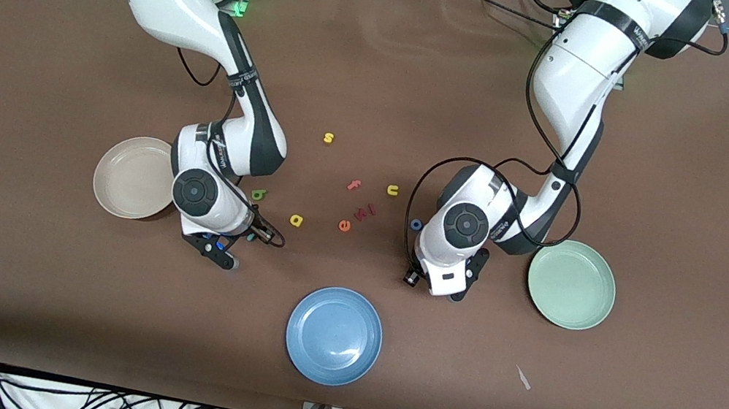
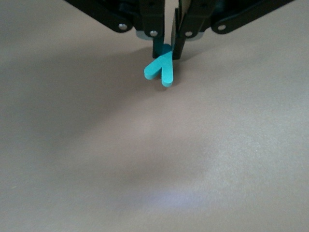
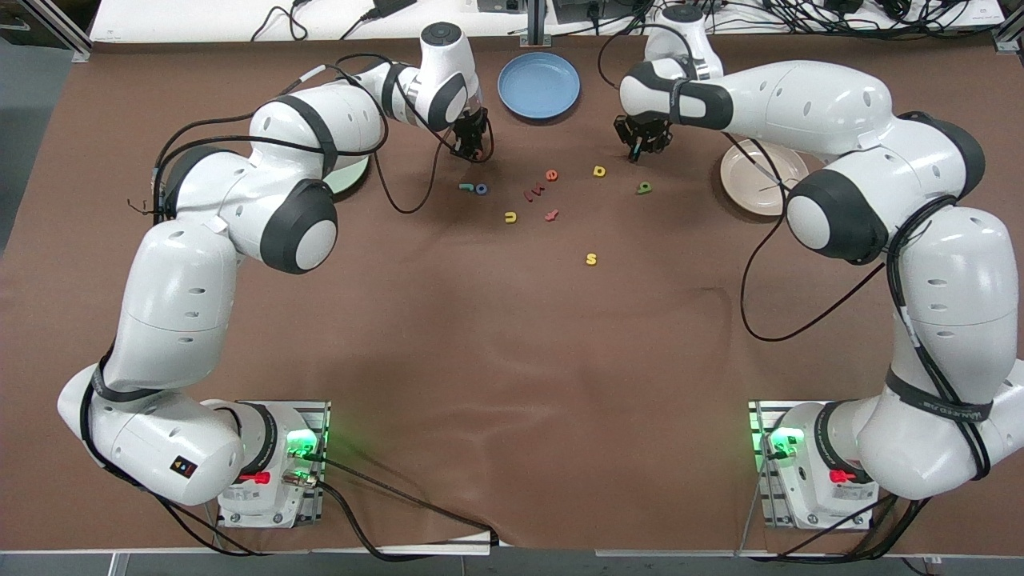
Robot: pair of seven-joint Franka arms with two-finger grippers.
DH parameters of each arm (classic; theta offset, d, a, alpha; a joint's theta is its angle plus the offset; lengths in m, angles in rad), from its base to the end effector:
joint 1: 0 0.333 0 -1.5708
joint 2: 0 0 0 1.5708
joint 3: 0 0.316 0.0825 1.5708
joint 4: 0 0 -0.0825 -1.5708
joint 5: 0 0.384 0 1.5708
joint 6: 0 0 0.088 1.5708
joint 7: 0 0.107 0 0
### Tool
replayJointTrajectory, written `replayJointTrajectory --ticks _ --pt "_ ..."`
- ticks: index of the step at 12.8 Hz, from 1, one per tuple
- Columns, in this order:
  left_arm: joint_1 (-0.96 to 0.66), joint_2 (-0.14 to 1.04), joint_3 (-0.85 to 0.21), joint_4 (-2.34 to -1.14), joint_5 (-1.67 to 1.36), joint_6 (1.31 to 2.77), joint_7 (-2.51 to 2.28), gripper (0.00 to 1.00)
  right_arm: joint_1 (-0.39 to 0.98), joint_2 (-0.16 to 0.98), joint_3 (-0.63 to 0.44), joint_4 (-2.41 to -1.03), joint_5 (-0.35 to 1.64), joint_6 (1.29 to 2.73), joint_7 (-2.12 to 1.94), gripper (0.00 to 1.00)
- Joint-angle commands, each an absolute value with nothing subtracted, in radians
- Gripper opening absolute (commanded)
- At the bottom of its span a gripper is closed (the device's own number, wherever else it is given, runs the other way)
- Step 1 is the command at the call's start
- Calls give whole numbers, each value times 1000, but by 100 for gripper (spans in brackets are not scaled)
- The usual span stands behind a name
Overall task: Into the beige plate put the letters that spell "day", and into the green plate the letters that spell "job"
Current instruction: 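Grasp the cyan y with the right gripper while the left gripper grasps pink b, then drop the y on the beige plate while the left gripper drops b on green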
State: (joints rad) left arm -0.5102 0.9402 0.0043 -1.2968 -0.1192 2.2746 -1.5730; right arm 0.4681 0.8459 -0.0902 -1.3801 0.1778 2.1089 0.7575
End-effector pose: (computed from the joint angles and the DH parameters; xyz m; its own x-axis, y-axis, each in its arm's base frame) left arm 0.6532 -0.3661 0.1767 0.4166 0.9046 -0.0901 0.9091 -0.4153 0.0341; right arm 0.6627 0.2857 0.1975 0.8903 -0.4353 -0.1341 -0.4360 -0.8996 0.0253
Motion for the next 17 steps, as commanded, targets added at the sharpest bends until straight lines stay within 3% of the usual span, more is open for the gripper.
replayJointTrajectory --ticks 1,7,11,14,15,16,17 --pt "-477 933 -1 -1269 -149 2247 -1566 0 437 810 -100 -1330 181 1997 703 0" --pt "-405 836 2 -1279 -138 2002 -1171 0 437 539 -231 -1656 179 1991 360 0" --pt "-329 761 6 -1292 -54 1821 -894 0 437 413 -311 -1943 178 2202 143 0" --pt "-247 681 8 -1406 -26 1776 -654 0 437 397 -377 -2048 186 2307 -9 0" --pt "-215 661 8 -1449 -22 1778 -593 0 436 403 -380 -2049 186 2313 -21 22" --pt "-181 643 6 -1480 4 1778 -528 0 436 410 -380 -2045 187 2312 -15 86" --pt "-151 632 6 -1514 23 1787 -455 0 440 416 -377 -2033 190 2306 -6 100"
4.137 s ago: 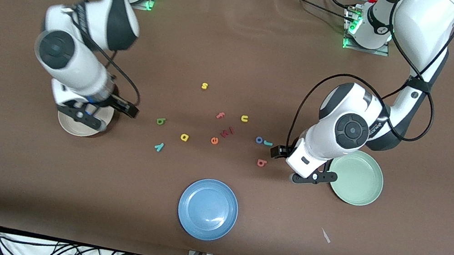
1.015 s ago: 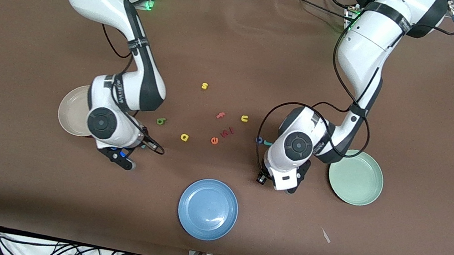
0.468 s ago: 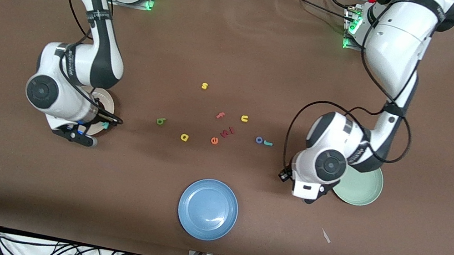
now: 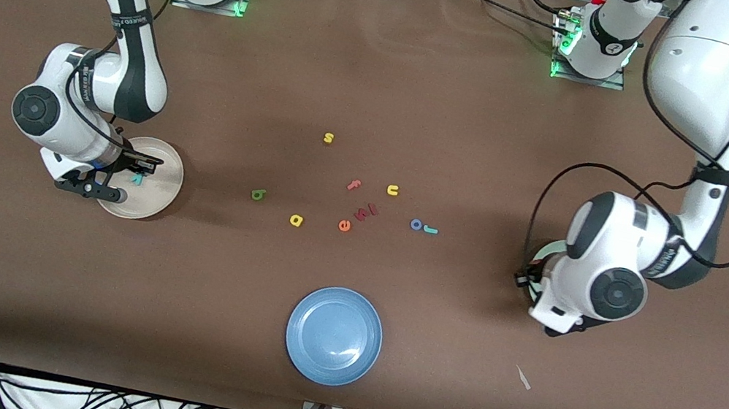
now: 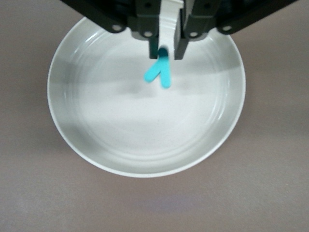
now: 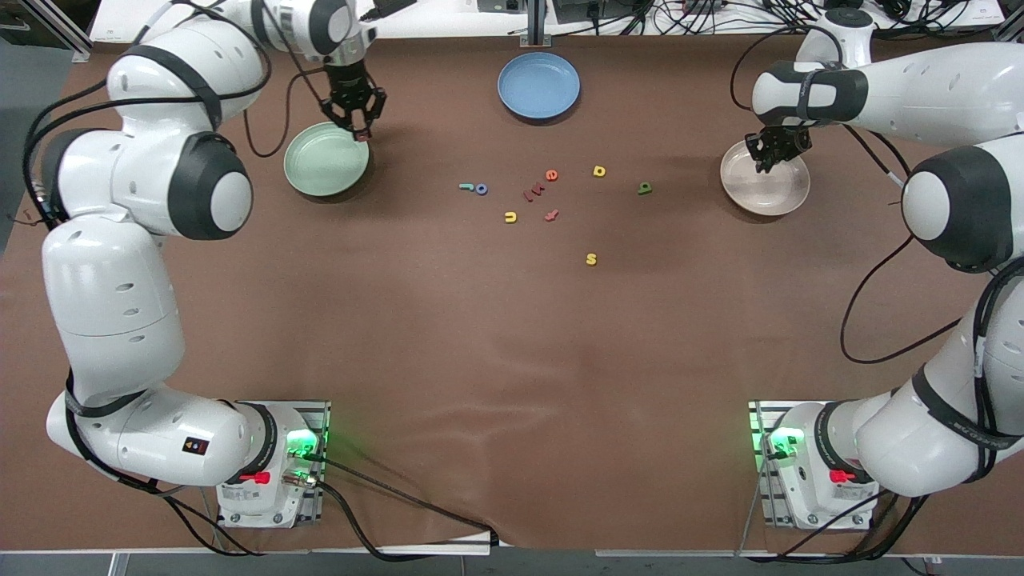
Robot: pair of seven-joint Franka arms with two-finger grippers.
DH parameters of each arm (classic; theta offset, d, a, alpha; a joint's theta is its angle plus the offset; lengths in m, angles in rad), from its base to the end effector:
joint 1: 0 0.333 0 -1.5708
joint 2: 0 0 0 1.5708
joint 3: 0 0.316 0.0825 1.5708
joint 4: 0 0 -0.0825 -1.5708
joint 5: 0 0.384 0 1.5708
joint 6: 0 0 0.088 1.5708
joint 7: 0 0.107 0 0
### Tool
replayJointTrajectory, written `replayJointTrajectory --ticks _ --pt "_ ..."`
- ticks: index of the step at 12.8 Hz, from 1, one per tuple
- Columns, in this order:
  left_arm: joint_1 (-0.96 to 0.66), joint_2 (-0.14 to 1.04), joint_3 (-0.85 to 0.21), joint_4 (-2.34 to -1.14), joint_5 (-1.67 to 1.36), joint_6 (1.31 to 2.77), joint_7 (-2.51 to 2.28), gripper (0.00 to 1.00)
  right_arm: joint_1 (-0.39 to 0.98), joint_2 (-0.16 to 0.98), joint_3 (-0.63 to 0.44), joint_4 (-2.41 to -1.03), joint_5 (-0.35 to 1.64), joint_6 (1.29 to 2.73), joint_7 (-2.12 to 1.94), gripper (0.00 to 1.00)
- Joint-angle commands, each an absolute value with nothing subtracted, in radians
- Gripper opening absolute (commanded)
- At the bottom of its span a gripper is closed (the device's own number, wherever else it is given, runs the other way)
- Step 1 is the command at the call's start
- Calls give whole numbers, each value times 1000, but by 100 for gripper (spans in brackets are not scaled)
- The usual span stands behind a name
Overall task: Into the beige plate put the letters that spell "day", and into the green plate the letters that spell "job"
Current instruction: 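Drop the y on the beige plate while the left gripper drops b on green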
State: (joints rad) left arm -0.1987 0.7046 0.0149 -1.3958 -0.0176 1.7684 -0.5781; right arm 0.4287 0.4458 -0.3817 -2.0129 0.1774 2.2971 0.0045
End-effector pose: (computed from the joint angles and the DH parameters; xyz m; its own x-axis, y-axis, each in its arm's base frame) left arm 0.6767 -0.1292 0.2677 0.8759 0.3957 -0.2759 0.3596 -0.9169 -0.1734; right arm 0.5890 0.0357 0.2345 0.9910 -0.0624 -0.1188 -0.0574 -0.9973 0.0449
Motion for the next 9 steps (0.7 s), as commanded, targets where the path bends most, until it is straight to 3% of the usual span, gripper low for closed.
replayJointTrajectory --ticks 1,4,9 --pt "-132 630 6 -1535 23 1807 -412 0 448 417 -374 -2014 198 2295 18 100" --pt "-100 629 6 -1613 25 1889 -350 0 462 448 -315 -1904 199 2186 226 100" --pt "-97 614 6 -1772 25 2054 -341 0 463 514 -190 -1819 218 2195 461 100"
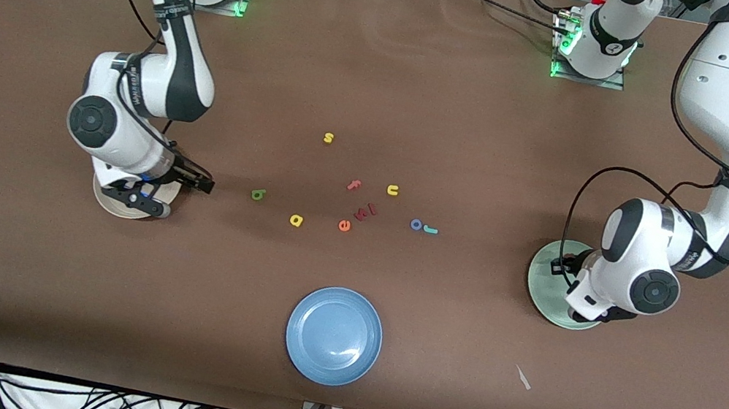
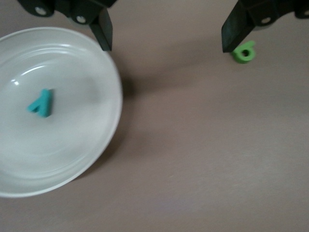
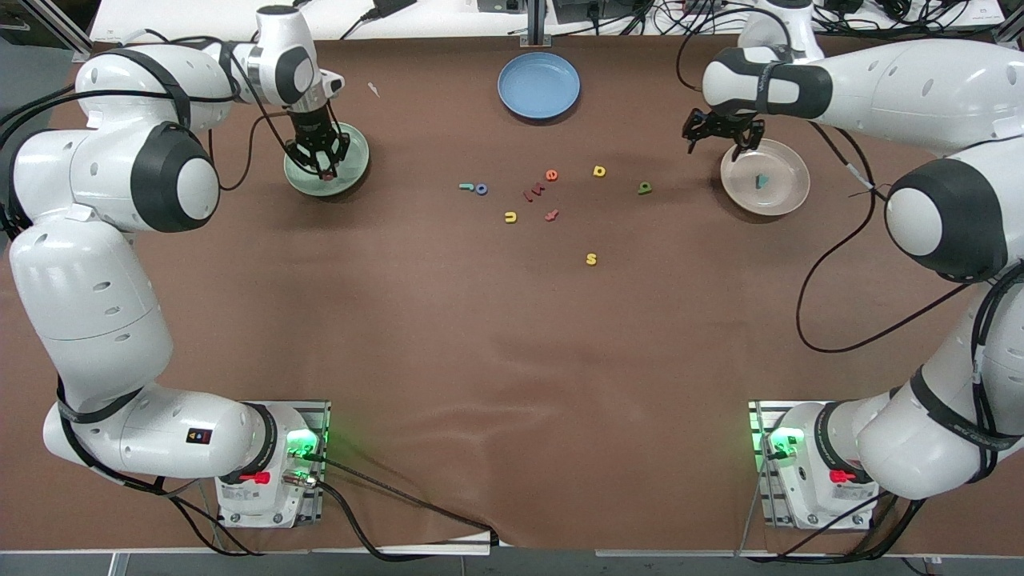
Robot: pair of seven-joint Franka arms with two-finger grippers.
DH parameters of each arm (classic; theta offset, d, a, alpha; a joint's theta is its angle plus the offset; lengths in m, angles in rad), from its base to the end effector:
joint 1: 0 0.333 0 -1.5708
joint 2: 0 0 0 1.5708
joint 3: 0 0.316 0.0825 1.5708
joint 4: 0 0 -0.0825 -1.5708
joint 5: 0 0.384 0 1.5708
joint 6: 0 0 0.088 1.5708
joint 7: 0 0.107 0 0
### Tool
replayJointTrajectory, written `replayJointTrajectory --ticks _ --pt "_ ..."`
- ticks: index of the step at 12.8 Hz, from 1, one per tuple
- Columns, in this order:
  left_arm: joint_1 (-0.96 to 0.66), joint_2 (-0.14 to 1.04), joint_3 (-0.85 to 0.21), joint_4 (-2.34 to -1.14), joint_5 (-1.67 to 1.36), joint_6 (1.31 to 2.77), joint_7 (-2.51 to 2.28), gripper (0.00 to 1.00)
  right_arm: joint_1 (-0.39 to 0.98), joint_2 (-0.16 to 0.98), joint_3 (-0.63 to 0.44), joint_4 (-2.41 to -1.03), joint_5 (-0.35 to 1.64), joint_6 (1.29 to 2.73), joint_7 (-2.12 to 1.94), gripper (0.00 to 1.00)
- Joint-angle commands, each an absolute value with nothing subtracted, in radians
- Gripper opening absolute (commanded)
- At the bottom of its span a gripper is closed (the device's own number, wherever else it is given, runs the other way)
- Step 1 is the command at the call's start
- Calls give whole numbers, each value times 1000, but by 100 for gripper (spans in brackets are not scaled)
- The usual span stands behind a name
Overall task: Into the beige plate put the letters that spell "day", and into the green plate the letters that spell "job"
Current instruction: 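Drop the y on the beige plate while the left gripper drops b on green, then grasp the green g with the right gripper while the left gripper reaches letters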
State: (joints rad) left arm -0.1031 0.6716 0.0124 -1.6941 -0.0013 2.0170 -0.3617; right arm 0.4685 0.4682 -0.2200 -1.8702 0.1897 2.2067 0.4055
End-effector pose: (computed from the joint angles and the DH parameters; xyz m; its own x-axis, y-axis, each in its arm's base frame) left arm 0.6325 -0.0582 0.1821 0.9081 0.2733 -0.3171 0.2449 -0.9612 -0.1273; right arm 0.6016 0.1665 0.2591 0.9584 -0.2573 -0.1238 -0.2581 -0.9661 0.0101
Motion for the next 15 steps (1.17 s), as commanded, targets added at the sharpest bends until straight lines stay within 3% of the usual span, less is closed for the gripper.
replayJointTrajectory --ticks 1,2,3,10,15 --pt "-97 615 6 -1772 25 2054 -341 0 463 537 -170 -1793 244 2207 495 100" --pt "-97 614 6 -1769 25 2052 -342 30 463 561 -154 -1775 256 2217 526 100" --pt "-97 614 6 -1766 25 2049 -342 99 472 575 -146 -1770 256 2235 557 100" --pt "-115 519 -14 -1750 9 2005 -423 100 552 643 -143 -1770 259 2336 721 100" --pt "-120 528 -142 -1720 -3 2008 -714 100 571 644 -143 -1838 267 2443 729 100"
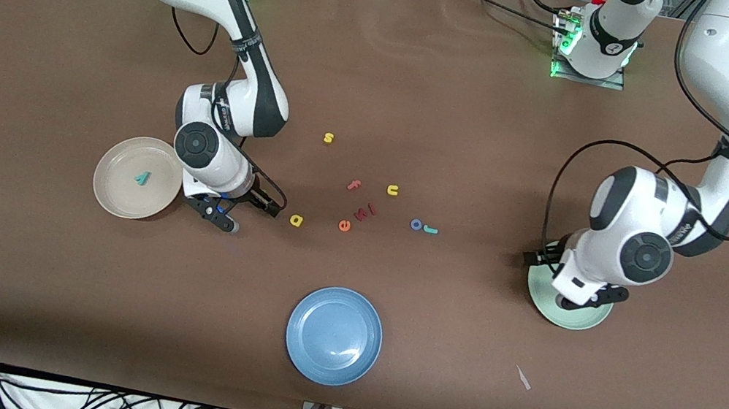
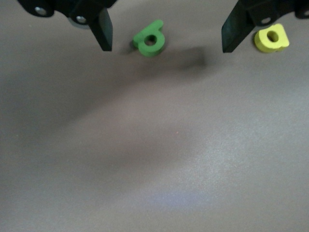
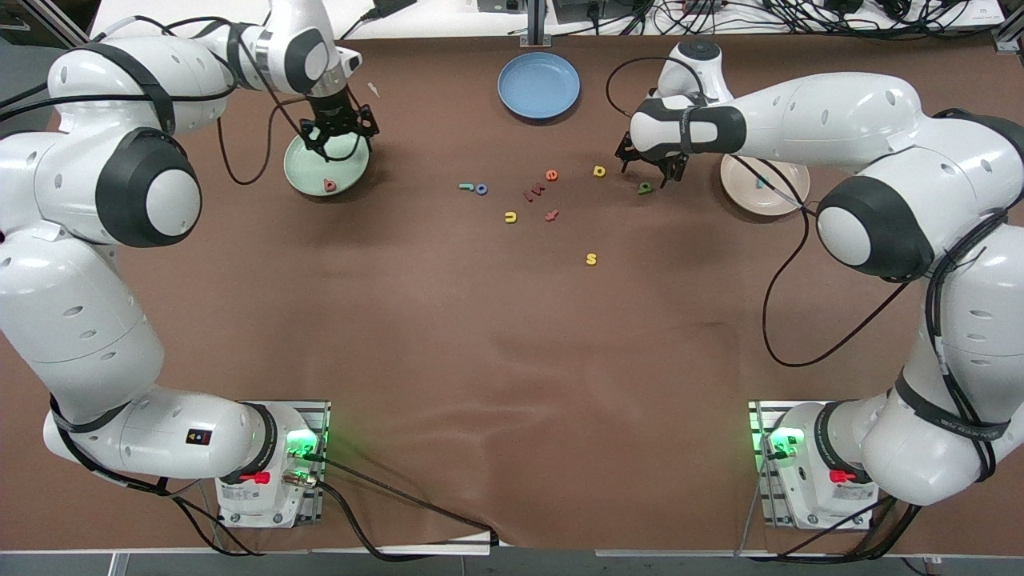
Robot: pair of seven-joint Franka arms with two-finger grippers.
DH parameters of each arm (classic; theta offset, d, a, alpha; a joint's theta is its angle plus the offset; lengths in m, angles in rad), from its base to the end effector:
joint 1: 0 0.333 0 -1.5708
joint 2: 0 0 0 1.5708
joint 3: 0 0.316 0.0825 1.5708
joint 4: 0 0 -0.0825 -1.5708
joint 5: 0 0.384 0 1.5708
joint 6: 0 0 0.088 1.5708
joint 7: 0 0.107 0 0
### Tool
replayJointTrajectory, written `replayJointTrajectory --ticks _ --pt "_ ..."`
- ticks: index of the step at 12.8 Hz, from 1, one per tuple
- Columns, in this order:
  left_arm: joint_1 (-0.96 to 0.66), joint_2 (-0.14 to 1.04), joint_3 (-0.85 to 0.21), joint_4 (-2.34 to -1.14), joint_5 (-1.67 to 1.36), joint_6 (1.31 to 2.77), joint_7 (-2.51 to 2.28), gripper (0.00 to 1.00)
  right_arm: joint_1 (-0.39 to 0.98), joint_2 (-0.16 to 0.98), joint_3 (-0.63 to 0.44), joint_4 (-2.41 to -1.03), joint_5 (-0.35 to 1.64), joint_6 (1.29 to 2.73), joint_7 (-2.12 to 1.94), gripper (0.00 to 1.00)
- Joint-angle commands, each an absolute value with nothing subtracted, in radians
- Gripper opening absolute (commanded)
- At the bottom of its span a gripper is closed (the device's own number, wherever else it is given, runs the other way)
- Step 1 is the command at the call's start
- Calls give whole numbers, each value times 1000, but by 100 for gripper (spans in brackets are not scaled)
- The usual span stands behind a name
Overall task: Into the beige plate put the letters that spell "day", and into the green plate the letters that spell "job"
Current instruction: 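Grasp the green g with the right gripper while the left gripper reaches letters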
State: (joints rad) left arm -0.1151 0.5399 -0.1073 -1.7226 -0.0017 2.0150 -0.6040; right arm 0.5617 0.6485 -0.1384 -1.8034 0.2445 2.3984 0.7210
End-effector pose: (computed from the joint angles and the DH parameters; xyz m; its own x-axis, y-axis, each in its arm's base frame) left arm 0.6263 -0.1361 0.2567 0.8953 0.3806 -0.2313 0.3695 -0.9247 -0.0912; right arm 0.5875 0.2728 0.1832 0.8952 -0.4377 -0.0844 -0.4409 -0.8972 -0.0237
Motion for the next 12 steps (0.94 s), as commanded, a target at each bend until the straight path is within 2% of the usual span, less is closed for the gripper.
replayJointTrajectory --ticks 1,3,6,12 --pt "-120 534 -165 -1717 -12 2017 -797 100 571 641 -143 -1845 267 2453 729 100" --pt "-142 551 -190 -1692 -64 2038 -935 100 571 634 -141 -1868 267 2464 729 99" --pt "-233 600 -190 -1648 -74 2084 -1137 100 571 615 -134 -1899 267 2471 729 88" --pt "-388 725 -189 -1589 -87 2296 -1537 97 571 603 -129 -1905 267 2461 753 83"
